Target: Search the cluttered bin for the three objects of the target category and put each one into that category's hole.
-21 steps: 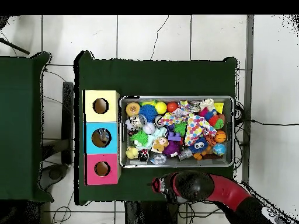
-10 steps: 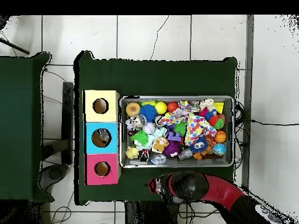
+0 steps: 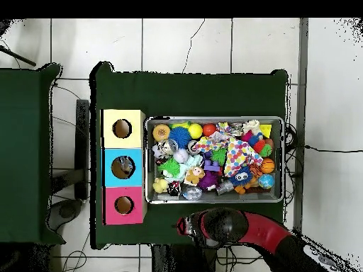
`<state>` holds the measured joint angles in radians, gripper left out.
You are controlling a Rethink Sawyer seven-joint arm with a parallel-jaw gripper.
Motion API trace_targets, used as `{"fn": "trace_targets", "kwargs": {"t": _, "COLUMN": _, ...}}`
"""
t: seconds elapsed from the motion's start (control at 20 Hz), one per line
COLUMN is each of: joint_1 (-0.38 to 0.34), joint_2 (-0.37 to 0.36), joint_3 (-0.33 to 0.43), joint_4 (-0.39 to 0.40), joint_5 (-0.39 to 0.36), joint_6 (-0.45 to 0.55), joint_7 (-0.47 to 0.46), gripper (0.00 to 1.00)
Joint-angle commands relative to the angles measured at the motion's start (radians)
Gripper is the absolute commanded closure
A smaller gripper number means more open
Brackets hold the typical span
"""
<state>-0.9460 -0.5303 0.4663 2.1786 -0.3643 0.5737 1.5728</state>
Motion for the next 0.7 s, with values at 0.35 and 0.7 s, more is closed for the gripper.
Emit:
{"fn": "trace_targets", "kwargs": {"t": 0.35, "joint_1": 0.003, "joint_2": 0.103, "joint_3": -0.029, "joint_4": -0.219, "joint_5": -0.010, "joint_6": -0.126, "joint_7": 0.071, "gripper": 0.00}}
{"fn": "trace_targets", "kwargs": {"t": 0.7, "joint_1": 0.008, "joint_2": 0.128, "joint_3": -0.036, "joint_4": -0.244, "joint_5": -0.019, "joint_6": -0.136, "joint_7": 0.066, "gripper": 0.00}}
